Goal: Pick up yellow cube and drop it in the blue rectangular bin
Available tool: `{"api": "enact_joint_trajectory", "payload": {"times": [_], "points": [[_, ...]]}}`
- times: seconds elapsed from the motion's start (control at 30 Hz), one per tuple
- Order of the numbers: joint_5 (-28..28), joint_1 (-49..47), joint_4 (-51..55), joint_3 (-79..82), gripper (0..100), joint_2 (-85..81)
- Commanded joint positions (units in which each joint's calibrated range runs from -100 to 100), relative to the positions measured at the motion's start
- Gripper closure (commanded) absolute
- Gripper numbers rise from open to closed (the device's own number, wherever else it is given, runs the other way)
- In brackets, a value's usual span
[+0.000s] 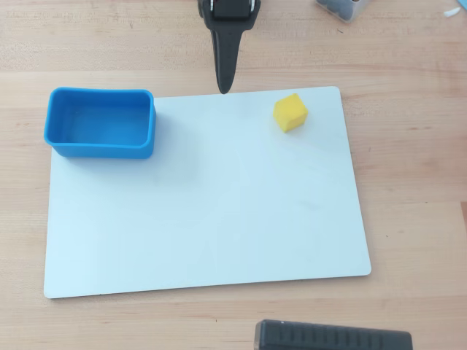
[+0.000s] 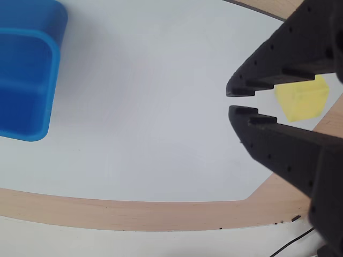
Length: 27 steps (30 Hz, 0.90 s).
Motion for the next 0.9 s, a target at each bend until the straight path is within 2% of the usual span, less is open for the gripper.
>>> {"api": "enact_joint_trajectory", "payload": {"times": [0.0, 0.27, 0.47, 0.57, 0.87], "points": [[0.3, 0.7, 0.5, -0.4, 100, -2.1], [1.3, 0.4, -0.4, -0.4, 100, -2.1], [2.9, -0.4, -0.5, -7.8, 100, -0.2], [3.6, -1.3, -0.6, -11.5, 100, 5.4], [3.7, -5.6, 2.2, -34.7, 100, 36.1]]}}
